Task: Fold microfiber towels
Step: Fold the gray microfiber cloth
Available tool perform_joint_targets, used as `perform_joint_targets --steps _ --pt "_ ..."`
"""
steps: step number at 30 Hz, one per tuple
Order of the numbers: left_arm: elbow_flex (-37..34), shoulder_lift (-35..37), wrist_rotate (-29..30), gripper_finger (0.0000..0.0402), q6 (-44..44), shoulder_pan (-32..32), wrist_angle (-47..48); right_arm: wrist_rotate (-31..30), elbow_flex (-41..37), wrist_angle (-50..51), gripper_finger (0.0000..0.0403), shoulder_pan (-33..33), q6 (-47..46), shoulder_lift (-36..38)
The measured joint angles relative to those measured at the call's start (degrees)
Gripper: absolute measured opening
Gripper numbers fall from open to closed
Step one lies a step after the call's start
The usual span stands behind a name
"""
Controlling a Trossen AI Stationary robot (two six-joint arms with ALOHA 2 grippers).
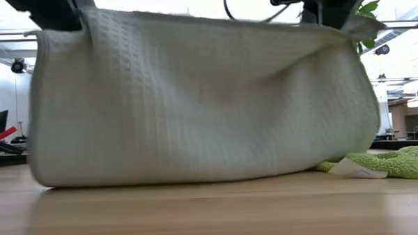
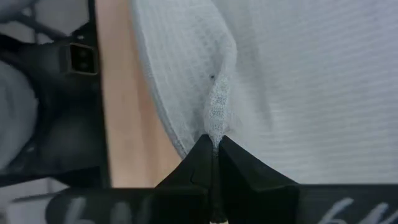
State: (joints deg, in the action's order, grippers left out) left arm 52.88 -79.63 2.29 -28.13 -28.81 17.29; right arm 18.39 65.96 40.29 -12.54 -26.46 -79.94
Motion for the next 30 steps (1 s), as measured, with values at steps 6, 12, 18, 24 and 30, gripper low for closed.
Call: perform_joint_targets --steps 6,12,18,24,30 --pt "0.0 -7.1 -3.4 0.0 0.0 0.6 -4.1 8.0 -10.0 -15.7 0.0015 -0.4 -6.9 -0.1" --pt "0.0 -9.2 -3.9 0.0 0.0 1.3 0.7 5.4 -15.9 -18.7 0.0058 3.1 -9.7 -1.0" --pt "-0.1 -8.6 -0.6 0.0 -2.9 3.4 7.8 3.2 -17.0 -18.2 0.0112 10.4 -7.8 -0.9" --pt "-1.2 -8.6 -0.5 0.0 -3.0 3.9 8.7 6.3 -15.9 -14.9 0.0145 11.1 6.4 -0.4" --pt "-3.1 -8.6 -0.4 0.0 -3.6 4.5 8.7 -0.1 -16.2 -15.3 0.0143 2.4 19.7 0.0"
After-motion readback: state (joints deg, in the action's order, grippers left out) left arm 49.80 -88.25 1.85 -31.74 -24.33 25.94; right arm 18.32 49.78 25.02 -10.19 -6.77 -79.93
